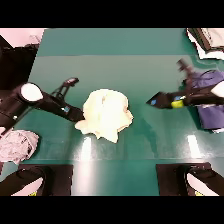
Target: Fold the shirts.
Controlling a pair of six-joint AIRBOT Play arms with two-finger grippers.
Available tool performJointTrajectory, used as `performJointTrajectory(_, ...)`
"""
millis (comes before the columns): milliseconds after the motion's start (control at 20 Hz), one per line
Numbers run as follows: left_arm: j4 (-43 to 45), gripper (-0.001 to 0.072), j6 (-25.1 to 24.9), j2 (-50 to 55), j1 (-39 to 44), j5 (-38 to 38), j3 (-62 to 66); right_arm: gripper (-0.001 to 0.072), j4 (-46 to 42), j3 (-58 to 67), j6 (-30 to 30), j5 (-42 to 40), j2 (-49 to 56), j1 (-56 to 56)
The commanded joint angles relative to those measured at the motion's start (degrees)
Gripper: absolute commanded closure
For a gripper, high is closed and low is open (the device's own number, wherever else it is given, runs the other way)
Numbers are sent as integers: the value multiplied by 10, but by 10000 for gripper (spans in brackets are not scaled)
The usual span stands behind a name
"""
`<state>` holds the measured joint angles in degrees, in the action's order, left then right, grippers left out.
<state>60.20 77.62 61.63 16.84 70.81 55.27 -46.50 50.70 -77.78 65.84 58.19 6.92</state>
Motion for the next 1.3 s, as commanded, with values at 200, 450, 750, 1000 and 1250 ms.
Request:
performJointTrajectory(200,39,682,0,-11,-15,34,36,211,43,-10,63,-129,156,175)
performJointTrajectory(450,45,682,0,-11,-15,37,37,698,30,47,70,-120,226,186)
performJointTrajectory(750,293,682,37,-35,-15,63,205,693,-142,130,4,-1,105,91)
performJointTrajectory(1000,348,682,36,-47,-15,75,395,694,-180,248,-9,27,-18,-48)
performJointTrajectory(1250,345,682,35,-47,-15,77,608,694,-180,422,-9,29,-94,-110)
